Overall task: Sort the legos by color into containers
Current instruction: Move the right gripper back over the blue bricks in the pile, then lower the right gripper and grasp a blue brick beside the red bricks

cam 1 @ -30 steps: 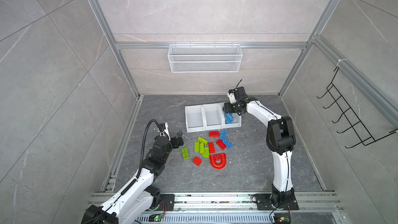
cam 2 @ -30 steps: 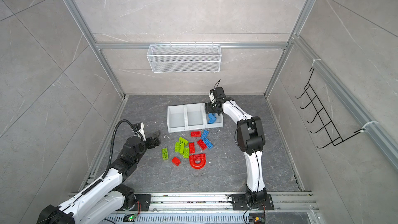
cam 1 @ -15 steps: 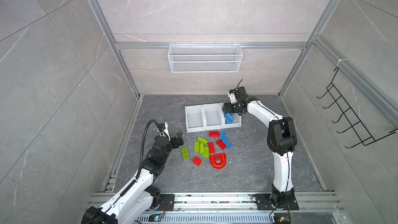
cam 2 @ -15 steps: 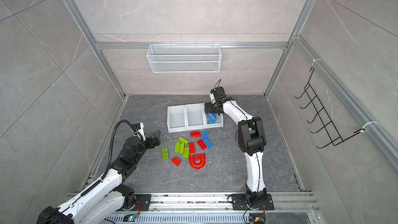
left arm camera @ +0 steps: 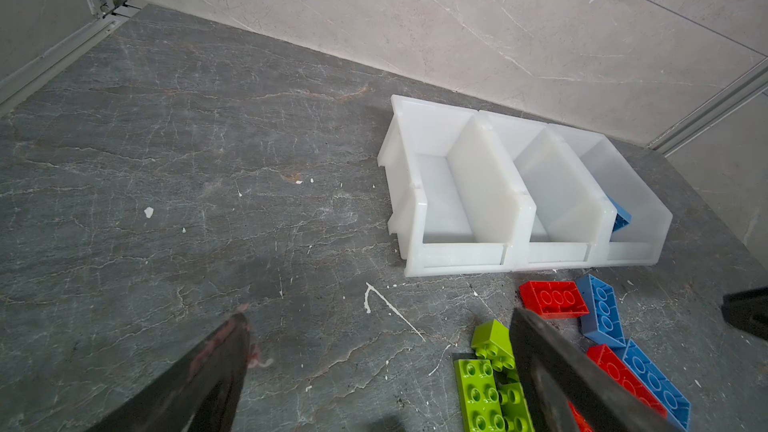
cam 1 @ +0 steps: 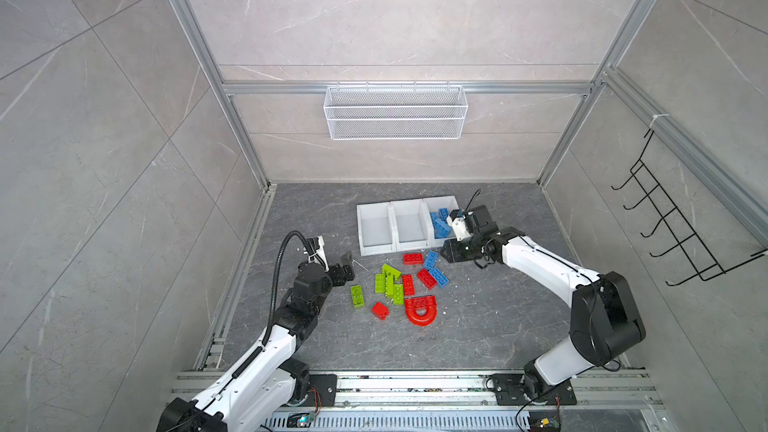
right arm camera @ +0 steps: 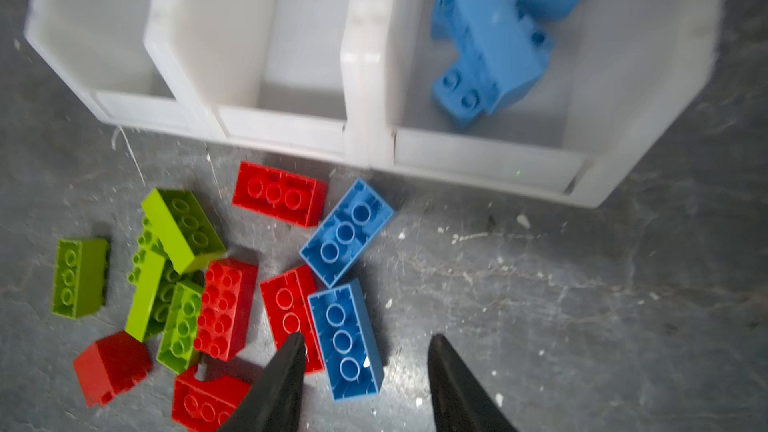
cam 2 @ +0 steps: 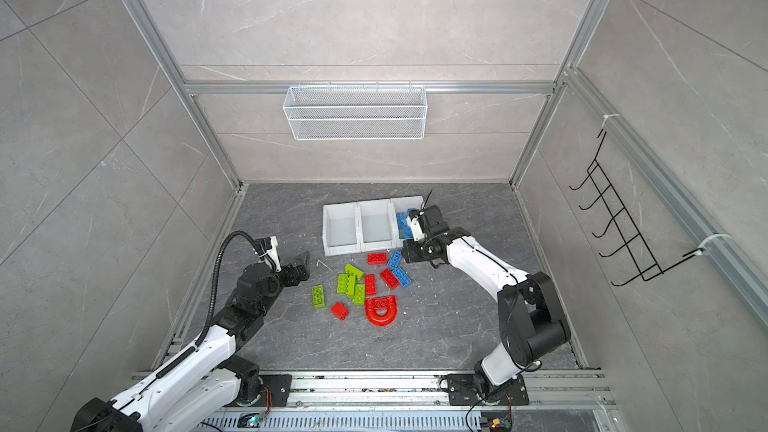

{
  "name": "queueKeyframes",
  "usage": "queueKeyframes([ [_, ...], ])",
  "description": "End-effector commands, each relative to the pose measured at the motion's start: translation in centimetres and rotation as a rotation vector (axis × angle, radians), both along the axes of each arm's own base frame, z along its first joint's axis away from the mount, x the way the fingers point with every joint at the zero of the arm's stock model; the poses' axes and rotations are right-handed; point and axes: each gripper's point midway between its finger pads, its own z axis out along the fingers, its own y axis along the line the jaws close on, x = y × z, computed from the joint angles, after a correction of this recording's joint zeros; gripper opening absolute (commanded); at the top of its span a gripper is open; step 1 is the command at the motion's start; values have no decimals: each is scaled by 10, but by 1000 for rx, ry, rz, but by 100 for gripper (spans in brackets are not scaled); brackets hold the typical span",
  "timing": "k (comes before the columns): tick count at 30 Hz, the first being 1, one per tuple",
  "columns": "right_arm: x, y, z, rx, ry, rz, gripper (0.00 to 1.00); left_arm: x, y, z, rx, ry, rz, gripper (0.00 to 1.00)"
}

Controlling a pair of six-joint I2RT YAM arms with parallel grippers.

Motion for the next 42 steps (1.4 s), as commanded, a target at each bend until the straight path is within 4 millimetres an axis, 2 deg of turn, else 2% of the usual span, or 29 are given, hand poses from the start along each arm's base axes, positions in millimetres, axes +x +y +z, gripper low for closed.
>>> queueKeyframes([
  [1,-29,-10,-21,-96,69,-26,49,5,-3,13,-12,-37,-10,100],
  [6,-64,-8,-50,-182,173,27,49,5,3,15,1,-34,21,99],
  [16,-72,-4,-62,-148,176,36,51,5,3,14,-2,-33,24,100],
  [27,-64,2,-71,-176,218,40,57,5,1,12,0,-30,13,100],
  [32,-55,8,-69,-180,214,63,59,5,2,12,1,-32,19,99],
  [42,-36,16,-77,-218,229,108,59,6,5,13,11,-32,32,99],
])
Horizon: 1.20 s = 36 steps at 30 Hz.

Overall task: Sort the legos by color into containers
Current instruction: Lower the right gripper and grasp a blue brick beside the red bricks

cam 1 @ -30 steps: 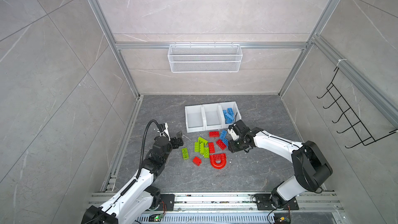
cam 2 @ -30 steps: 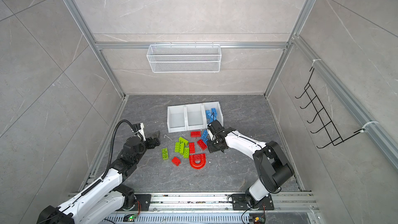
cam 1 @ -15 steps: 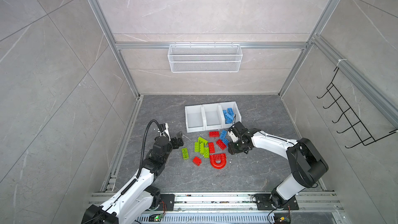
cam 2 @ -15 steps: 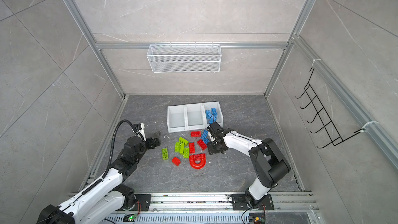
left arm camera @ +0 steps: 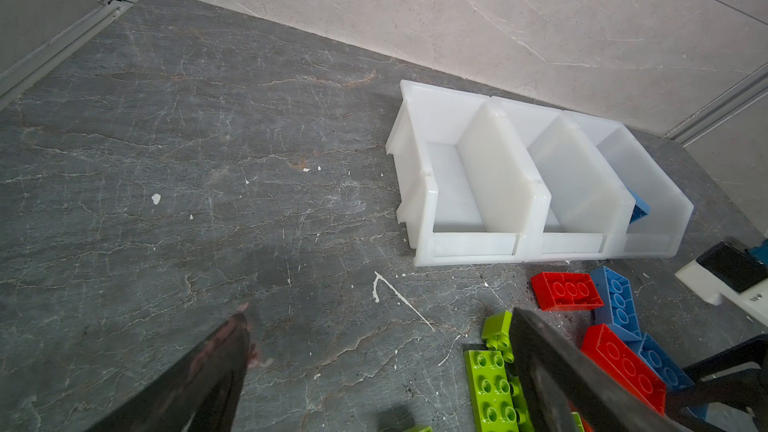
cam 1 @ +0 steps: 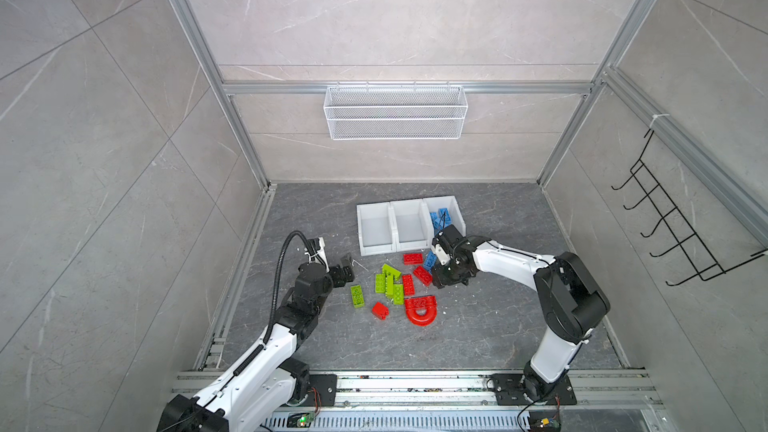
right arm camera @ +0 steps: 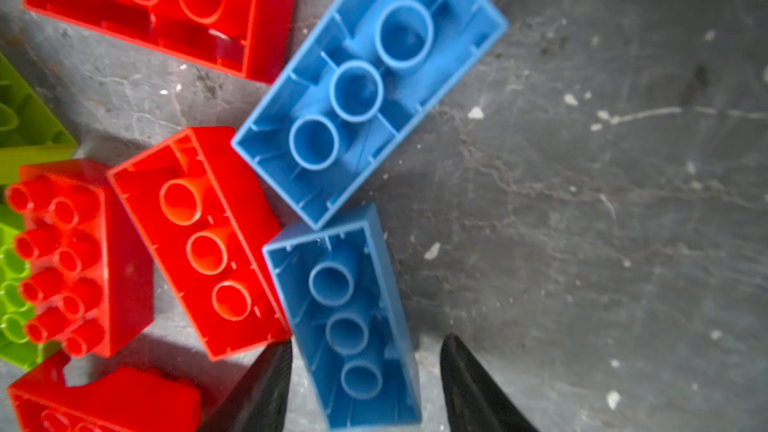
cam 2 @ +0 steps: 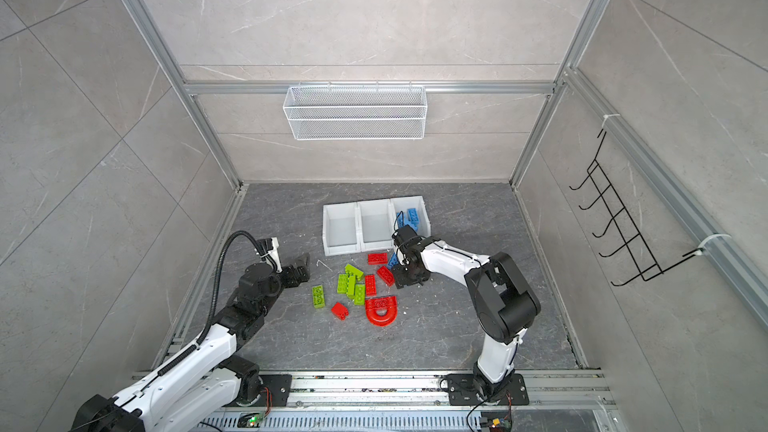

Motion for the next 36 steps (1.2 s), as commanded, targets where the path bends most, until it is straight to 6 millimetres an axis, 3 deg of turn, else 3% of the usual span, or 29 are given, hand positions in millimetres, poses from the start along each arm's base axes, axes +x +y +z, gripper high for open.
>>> queueKeyframes([
  [1,1,1,-1,-20,17,34,59,6,3,20,-3,-62,22,99],
  [8,6,1,-6,-18,25,41,56,7,2,21,-3,-63,19,99],
  [26,-4,-6,-3,-11,18,24,45,8,2,17,-3,-53,23,99],
  [36,-16,-7,32,73,-37,2,34,7,1,19,-13,-60,14,99],
])
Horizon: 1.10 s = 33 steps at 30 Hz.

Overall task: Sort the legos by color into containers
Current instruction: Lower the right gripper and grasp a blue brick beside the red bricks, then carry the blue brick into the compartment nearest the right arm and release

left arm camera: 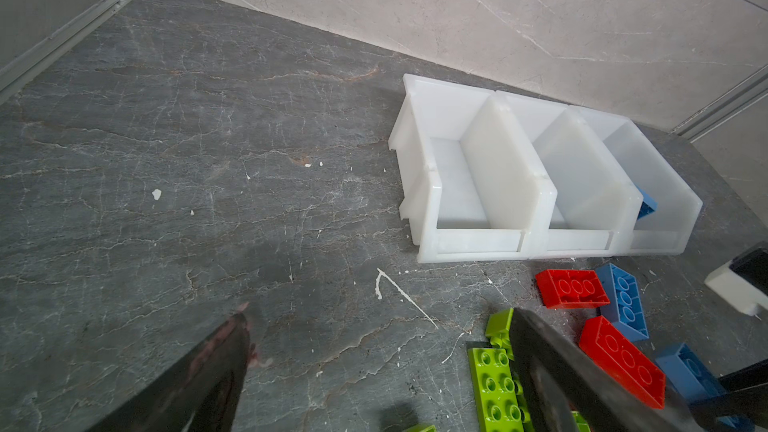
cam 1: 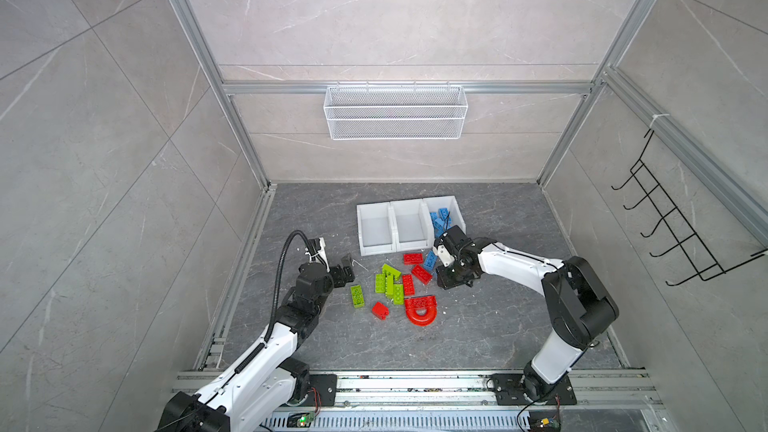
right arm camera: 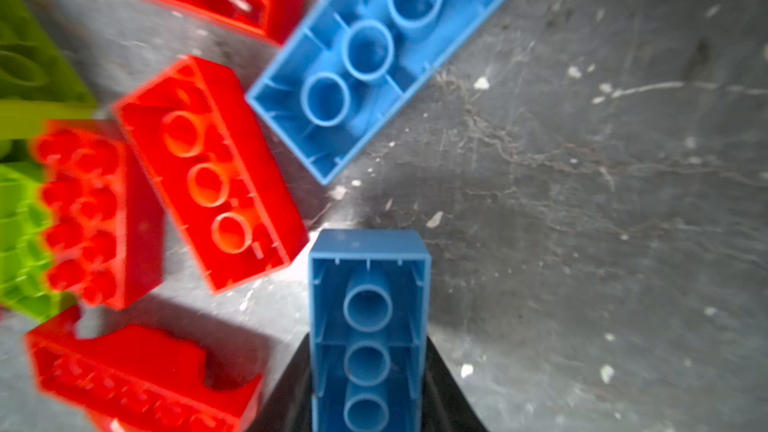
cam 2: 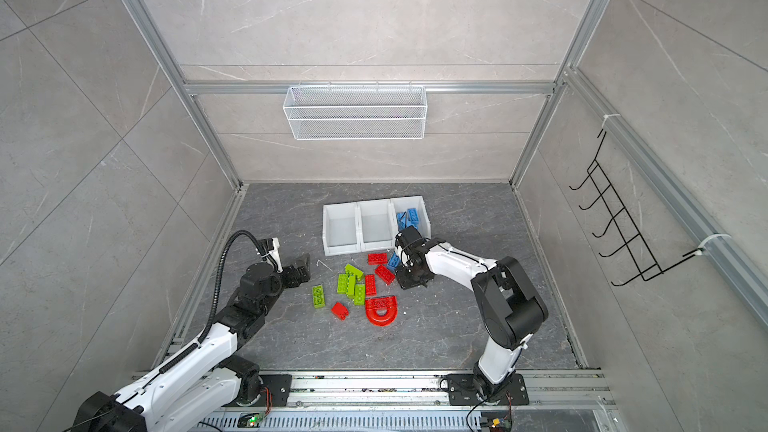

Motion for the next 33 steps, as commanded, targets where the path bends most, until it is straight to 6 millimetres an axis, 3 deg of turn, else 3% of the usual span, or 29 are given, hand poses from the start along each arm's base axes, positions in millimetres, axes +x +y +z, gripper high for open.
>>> queueKeyframes([
  [1,-9,-4,20,42,-23,-32,32,6,0,24,-20,-75,11,100],
  [5,-15,-10,43,82,-82,-65,31,5,-2,26,-28,-81,-3,99],
  [9,-4,-12,82,125,-167,-81,30,5,-6,26,-33,-77,-21,99],
  [13,25,-14,120,170,-244,-93,29,5,-6,26,-35,-76,-26,99],
  [17,61,-10,143,199,-290,-93,28,4,-6,27,-35,-82,-23,99],
  [20,91,-4,150,222,-315,-101,26,4,-6,26,-36,-80,-23,100],
  [25,134,-4,143,215,-326,-126,26,5,-8,25,-40,-76,-32,100],
  [33,182,-23,107,182,-319,-197,27,6,-8,24,-40,-73,-31,99],
])
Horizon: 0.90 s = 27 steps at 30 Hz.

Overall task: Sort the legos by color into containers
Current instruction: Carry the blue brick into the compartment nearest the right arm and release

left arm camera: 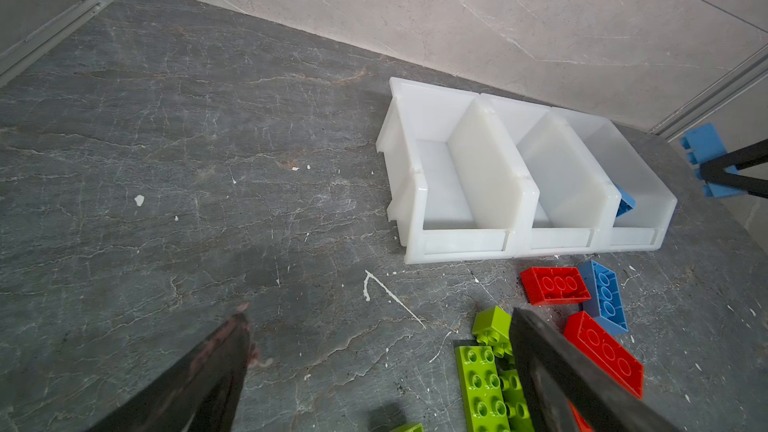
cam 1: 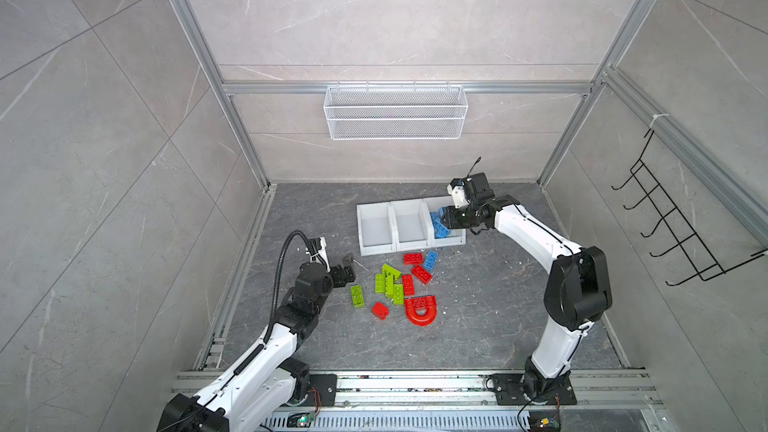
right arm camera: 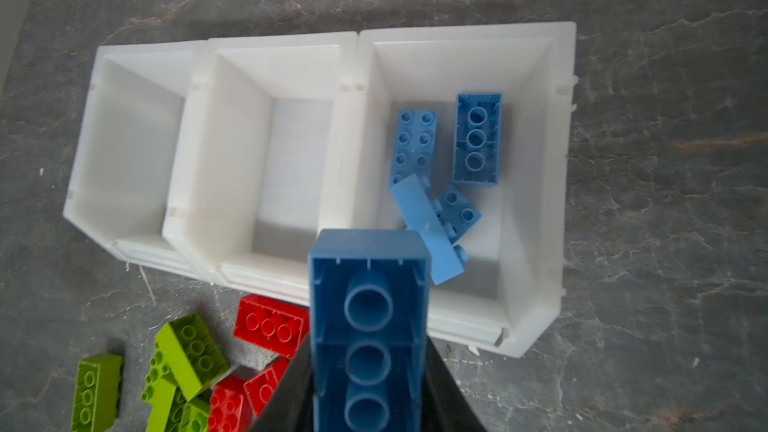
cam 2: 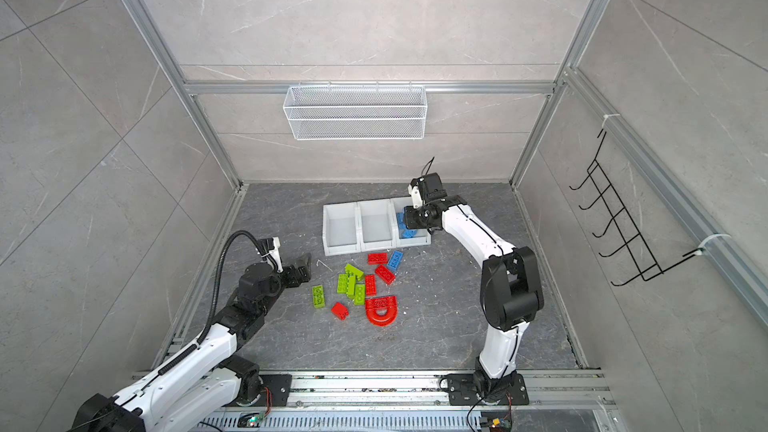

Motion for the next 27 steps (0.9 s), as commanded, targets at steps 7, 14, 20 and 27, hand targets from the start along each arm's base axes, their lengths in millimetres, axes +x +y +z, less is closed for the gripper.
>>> queueKeyframes([
  [7,39,-3,-32,-41,-7,-10,30,7,-3,18,-18,-59,-4,100],
  [14,46,-6,-50,-56,23,-20,36,8,-2,17,-10,-57,1,99],
  [20,41,-5,-33,-40,-1,-10,59,8,-2,17,-8,-55,3,100],
  [27,7,-10,22,12,-99,-29,61,8,-2,17,-10,-56,0,100],
])
